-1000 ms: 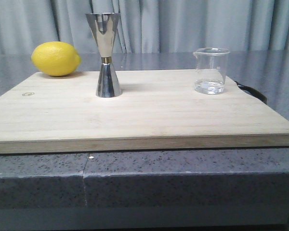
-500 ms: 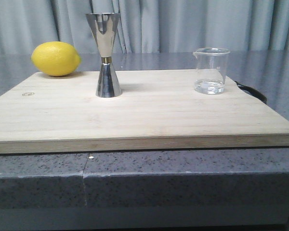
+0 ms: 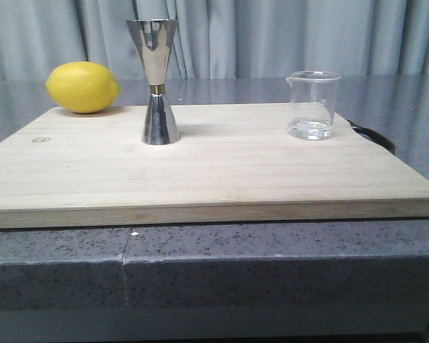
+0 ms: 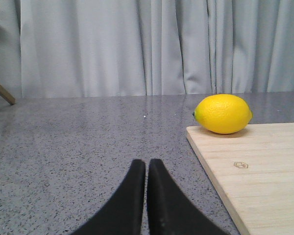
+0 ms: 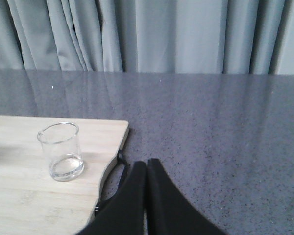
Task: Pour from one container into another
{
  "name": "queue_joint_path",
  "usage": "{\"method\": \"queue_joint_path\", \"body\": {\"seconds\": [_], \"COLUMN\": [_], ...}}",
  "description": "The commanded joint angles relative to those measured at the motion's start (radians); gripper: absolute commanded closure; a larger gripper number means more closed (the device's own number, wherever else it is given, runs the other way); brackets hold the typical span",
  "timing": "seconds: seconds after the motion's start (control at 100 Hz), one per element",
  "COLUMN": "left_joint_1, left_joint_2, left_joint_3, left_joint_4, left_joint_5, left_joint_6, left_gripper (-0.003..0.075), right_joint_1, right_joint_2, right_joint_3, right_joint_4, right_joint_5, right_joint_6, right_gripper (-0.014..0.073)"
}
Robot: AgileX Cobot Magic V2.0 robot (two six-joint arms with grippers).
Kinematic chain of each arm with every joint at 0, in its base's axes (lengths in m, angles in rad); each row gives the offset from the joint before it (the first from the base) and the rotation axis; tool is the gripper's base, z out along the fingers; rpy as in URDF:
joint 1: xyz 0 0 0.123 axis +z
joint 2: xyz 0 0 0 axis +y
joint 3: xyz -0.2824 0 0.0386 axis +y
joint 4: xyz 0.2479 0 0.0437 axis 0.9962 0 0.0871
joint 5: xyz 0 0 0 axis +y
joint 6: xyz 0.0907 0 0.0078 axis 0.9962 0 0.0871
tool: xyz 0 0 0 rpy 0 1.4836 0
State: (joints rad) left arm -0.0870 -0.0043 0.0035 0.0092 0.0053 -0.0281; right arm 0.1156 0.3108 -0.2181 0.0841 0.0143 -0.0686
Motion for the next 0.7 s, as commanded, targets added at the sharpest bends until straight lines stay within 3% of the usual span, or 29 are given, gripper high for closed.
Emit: {"method": "queue_joint_path", "body": {"seconds": [0.0, 0.32, 0.39, 0.54, 0.69], "left_joint_1": [0.002, 0.002, 0.002, 0.002, 0.002], "left_joint_2": [-0.025, -0.025, -0.025, -0.025, -0.025], "left_joint_3": [0.036, 0.036, 0.036, 0.036, 0.036], "left_joint_4": [-0.009, -0.009, -0.009, -0.009, -0.009], "left_joint_5": [-0.072, -0.072, -0.072, -0.072, -0.072], "left_joint_6": [-0.003, -0.003, -0.003, -0.003, -0.003], "left_gripper": [0.0739, 0.0739, 0.0739, 0.0739, 0.0739], "right_joint_1": [-0.015, -0.097, -0.102, -0.106, -0.106], "right_joint_2": [-0.070, -0.282, -0.306, -0.340, -0.340], "right_joint_3": [0.082, 0.260, 0.257, 0.257, 0.257], "right_joint_4": [-0.011, 0.015, 0.013, -0.074, -0.157], "right_joint_5": [-0.227, -0.239, -0.177, -0.127, -0.121], "right_joint_6": [-0.002, 0.006, 0.006, 0.026, 0.133], "right_gripper": [0.0669, 0.0669, 0.0669, 0.0669, 0.0669]}}
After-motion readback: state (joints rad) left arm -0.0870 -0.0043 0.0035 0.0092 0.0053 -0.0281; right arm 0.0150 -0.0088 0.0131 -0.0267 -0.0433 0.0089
